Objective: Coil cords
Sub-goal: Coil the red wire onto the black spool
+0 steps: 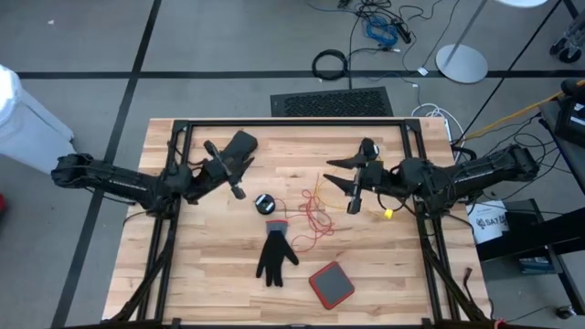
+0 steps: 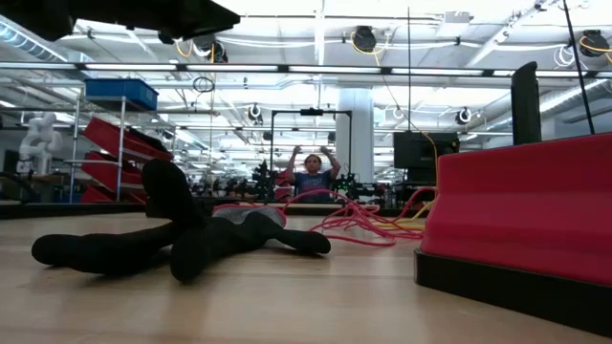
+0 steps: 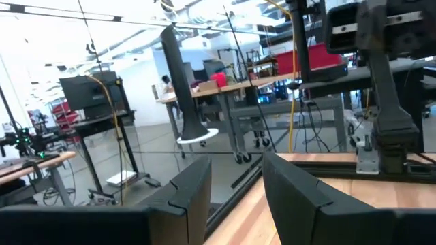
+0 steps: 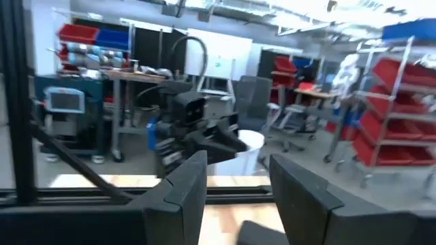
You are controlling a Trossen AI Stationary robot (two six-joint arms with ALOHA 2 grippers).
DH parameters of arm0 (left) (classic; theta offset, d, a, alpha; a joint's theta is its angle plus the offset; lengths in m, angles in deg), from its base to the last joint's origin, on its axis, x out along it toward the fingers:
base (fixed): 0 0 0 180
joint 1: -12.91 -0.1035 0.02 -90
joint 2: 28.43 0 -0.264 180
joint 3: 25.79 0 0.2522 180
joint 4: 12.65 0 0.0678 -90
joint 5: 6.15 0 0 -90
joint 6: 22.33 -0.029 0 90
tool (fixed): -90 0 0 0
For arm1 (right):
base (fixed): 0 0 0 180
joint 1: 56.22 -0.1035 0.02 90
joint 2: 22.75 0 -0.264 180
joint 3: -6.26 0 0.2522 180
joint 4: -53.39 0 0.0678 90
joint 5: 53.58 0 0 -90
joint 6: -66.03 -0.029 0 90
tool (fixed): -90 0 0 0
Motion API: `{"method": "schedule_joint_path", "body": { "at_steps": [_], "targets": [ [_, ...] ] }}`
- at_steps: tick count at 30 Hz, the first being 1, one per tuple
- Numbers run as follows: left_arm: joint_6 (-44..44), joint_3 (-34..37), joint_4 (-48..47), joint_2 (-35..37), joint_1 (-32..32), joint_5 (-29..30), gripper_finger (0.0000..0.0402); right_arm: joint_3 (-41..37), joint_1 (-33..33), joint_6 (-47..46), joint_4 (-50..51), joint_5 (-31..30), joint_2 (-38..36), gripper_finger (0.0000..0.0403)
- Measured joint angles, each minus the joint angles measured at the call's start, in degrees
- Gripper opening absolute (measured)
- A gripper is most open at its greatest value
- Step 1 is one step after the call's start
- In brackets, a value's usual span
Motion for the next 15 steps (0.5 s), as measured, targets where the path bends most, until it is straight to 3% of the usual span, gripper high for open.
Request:
{"method": "schedule_joint_path", "body": {
  "at_steps": [3, 9, 15],
  "targets": [
    [0.79, -1.40, -3.53, 0.00, -2.49, -1.33, 0.0140, 0.00, 1.04, -1.88, -0.40, 3.18, 1.92, 0.0146],
    [2.69, -3.43, -12.98, 0.01, -6.20, -2.83, 0.0140, 0.00, 4.03, -5.68, -0.92, 2.91, 9.72, 0.0146],
    [7.94, -5.23, -26.28, 0.00, -9.61, -8.70, 0.0140, 0.00, 6.57, -5.08, -1.04, 2.91, 17.25, 0.0146]
  ]
}}
